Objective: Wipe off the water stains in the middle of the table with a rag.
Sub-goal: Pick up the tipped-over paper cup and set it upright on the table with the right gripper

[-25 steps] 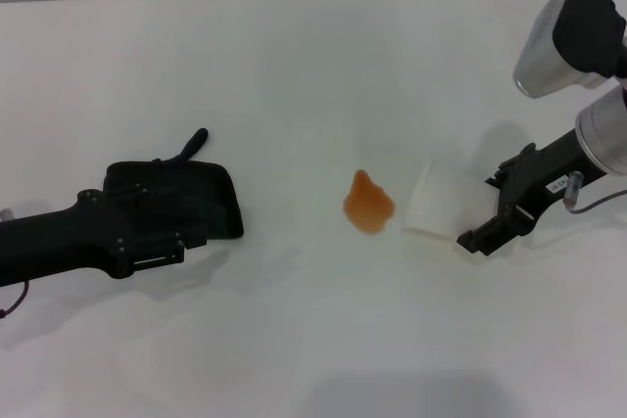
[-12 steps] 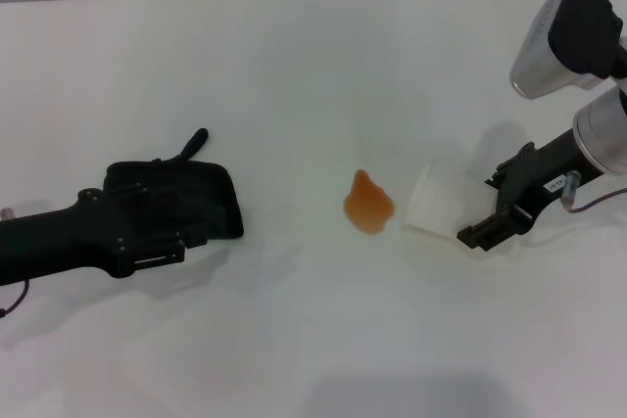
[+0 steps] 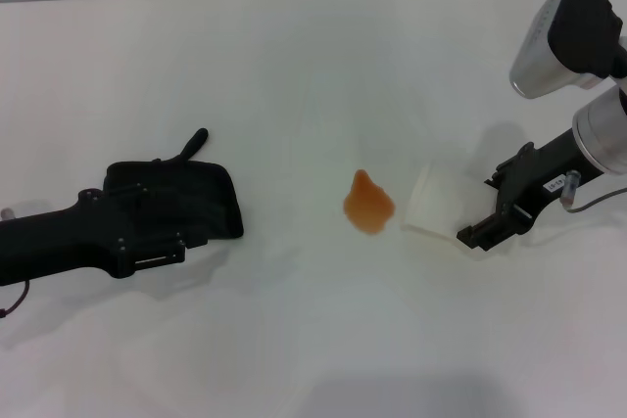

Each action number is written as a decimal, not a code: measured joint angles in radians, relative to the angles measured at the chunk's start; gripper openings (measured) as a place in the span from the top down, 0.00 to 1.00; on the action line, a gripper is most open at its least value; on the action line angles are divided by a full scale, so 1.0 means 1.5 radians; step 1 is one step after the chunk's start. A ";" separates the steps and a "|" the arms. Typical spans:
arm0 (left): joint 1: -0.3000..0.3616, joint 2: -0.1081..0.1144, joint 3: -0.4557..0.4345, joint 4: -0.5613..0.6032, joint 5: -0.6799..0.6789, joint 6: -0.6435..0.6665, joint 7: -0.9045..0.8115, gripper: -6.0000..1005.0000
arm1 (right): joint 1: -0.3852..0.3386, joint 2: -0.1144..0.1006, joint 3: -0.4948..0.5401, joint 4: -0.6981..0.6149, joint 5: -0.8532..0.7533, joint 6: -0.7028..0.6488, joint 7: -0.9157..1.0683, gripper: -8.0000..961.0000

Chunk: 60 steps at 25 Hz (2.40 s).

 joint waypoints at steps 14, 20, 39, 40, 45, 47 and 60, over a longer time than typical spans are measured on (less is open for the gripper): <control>0.001 -0.001 0.000 0.000 0.001 0.000 0.000 0.25 | -0.002 0.000 0.000 -0.001 0.003 -0.001 0.000 0.25; 0.004 -0.001 0.000 0.000 0.001 0.000 0.000 0.25 | -0.003 0.000 0.010 -0.020 0.013 -0.003 0.000 0.25; -0.005 0.000 0.000 0.000 -0.004 -0.001 0.003 0.25 | -0.146 0.000 0.058 -0.037 0.388 0.093 -0.324 0.25; -0.005 0.000 0.000 0.000 -0.004 -0.001 0.003 0.25 | -0.154 0.000 0.058 -0.017 0.427 0.095 -0.367 0.25; -0.005 0.001 0.000 0.000 -0.002 -0.012 0.001 0.25 | -0.167 0.000 0.058 0.123 0.593 0.109 -0.583 0.25; -0.006 0.001 0.000 0.000 -0.001 -0.015 0.001 0.25 | -0.164 0.000 0.059 0.176 0.632 0.120 -0.642 0.25; -0.015 0.000 0.000 0.000 -0.003 -0.019 0.000 0.25 | -0.164 -0.001 0.054 0.263 0.649 0.235 -0.739 0.25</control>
